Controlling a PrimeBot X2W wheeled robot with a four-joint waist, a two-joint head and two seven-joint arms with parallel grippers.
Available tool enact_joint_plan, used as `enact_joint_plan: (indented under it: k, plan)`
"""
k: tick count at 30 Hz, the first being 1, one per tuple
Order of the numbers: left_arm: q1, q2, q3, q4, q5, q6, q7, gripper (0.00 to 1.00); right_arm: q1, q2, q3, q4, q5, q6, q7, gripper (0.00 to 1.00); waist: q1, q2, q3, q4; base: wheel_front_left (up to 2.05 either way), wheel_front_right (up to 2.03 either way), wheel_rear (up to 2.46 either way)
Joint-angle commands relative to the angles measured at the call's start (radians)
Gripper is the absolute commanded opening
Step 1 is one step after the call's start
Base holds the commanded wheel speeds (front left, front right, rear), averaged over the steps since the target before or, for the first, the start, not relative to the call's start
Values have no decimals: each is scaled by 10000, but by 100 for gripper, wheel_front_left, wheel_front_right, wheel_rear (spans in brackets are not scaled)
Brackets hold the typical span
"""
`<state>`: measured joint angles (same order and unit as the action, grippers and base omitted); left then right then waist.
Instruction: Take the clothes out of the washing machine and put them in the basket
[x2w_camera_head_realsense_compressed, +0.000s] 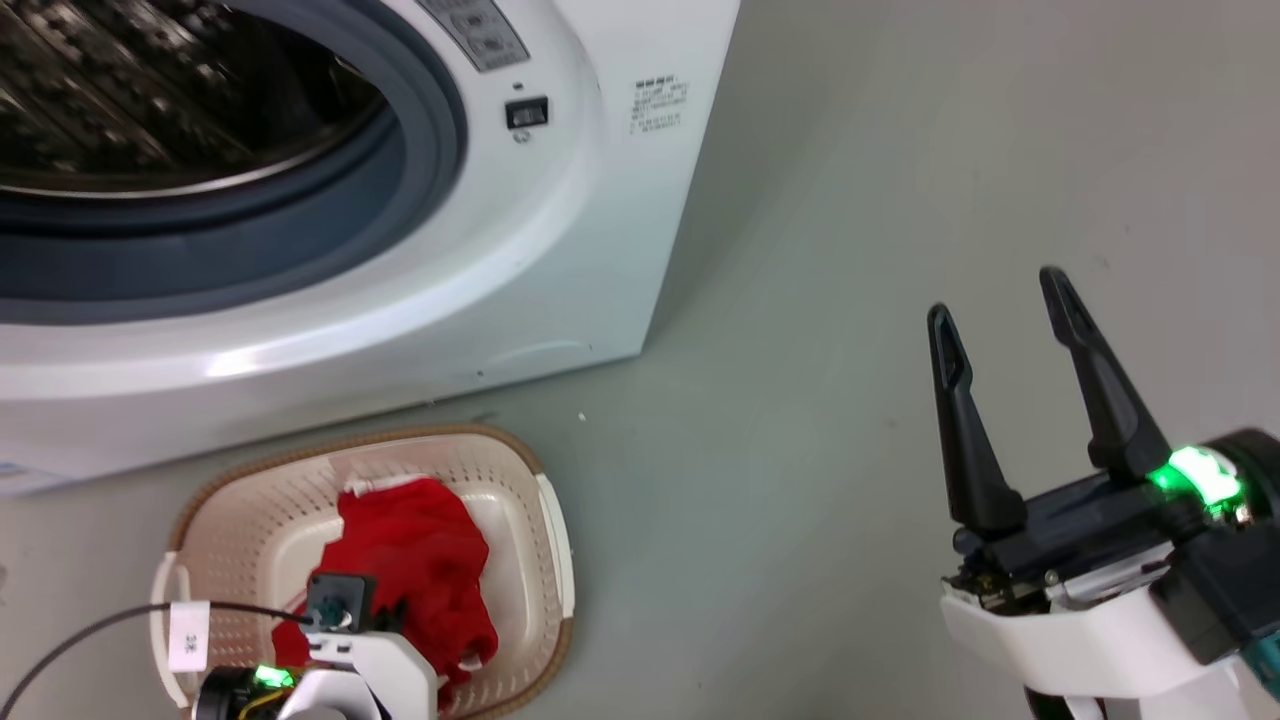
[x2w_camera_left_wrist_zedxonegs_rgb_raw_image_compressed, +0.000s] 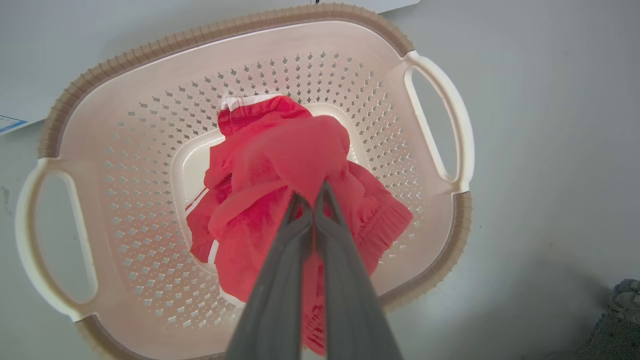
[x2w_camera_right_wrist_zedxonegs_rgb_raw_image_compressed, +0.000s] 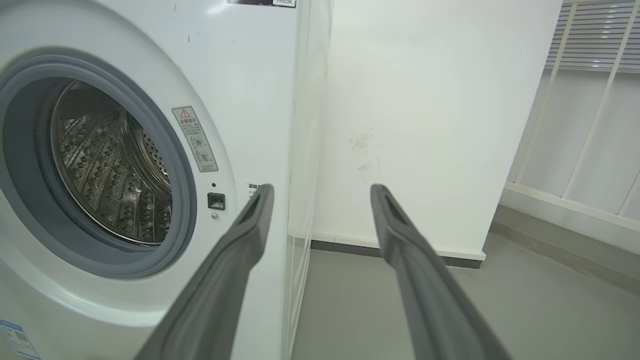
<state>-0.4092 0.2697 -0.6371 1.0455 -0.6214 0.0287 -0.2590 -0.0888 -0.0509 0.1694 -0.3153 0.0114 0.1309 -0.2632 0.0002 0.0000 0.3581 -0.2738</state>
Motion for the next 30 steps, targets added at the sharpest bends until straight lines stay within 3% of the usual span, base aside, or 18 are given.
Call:
enact_joint_plan:
  k: [1, 9, 25, 26, 27, 28, 30]
  plan:
    - [-298, -25, 4, 313, 31, -81, -47, 0, -273, 9, 11, -78, 64, -3, -23, 100, -2, 0, 578, -197, 0, 0, 0]
    - [-1760, -51, -216, 1923, 146, -364, 577, 0, -1151, 9, 32, -335, 299, -3, -23, 100, -2, 0, 2187, -407, 0, 0, 0]
    - [-2897, 68, -413, 2380, 153, -103, 1446, 0, -1813, 9, -252, -575, 484, -3, -23, 100, -2, 0, 3607, -365, 0, 0, 0]
    - [-2924, 62, -413, 2386, 131, -88, 1451, 14, -1829, 9, -254, -558, 491, -3, -23, 100, -2, 0, 3600, -358, 0, 0, 0]
    - [-2934, 50, -408, 2385, 113, -67, 1398, 48, -1821, 9, -252, -539, 483, -3, -23, 100, -2, 0, 3571, -345, 0, 0, 0]
    - [-2933, 48, -439, 2393, 153, -19, 1281, 100, -1802, 9, -243, -511, 470, -3, -23, 100, -2, 0, 3528, -332, 0, 0, 0]
    - [-2832, 12, -456, 2403, 141, -12, 1177, 100, -1739, 9, -199, -457, 433, -3, -23, 100, -2, 0, 3383, -310, 0, 0, 0]
